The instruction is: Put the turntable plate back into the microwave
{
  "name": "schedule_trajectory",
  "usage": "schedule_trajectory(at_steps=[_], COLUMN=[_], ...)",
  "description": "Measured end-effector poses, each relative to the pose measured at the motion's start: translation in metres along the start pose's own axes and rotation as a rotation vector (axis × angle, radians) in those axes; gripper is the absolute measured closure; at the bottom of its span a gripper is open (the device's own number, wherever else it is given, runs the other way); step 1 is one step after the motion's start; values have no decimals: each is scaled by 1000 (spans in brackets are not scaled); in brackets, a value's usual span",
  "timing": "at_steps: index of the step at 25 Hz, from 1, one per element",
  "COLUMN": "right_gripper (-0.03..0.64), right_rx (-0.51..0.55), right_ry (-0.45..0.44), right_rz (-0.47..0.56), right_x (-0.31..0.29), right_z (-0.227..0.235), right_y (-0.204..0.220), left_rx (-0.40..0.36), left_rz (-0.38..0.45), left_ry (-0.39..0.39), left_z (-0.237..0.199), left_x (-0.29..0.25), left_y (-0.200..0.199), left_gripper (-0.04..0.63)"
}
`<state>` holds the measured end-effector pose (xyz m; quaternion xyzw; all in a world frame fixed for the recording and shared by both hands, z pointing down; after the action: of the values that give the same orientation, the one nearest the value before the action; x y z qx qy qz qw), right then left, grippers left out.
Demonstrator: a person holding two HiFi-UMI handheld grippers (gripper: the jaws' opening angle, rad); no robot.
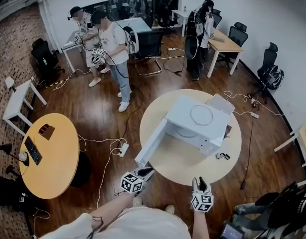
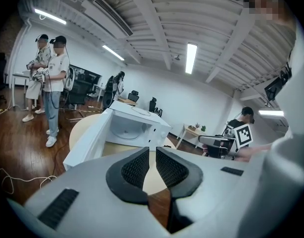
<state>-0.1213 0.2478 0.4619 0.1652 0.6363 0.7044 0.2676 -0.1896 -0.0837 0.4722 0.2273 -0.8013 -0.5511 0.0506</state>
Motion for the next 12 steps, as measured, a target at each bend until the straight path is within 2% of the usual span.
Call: schedule_trajectory(at_steps=[12], right_gripper=[485], right_rx=[23], right_ry=[-37], right_rz=[-63], right_x=[2], right_z=[4], right_y=[12], left_rx=[-1], left_rz=[2], left_ry=[-23], left_z=[9], left_x=[6], left_y=[0], left_gripper=[548])
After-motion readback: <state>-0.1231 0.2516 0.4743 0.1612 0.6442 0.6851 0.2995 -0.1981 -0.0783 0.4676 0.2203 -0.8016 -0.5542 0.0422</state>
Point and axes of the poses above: the fingertips, and each gripper's own axes: x backward along the fingers, z to its right, y out of its underside, the point moved 8 cm from there along x, backward along the fingers, and after that the axes turned 14 degrees about z, right-handed, at the moved point
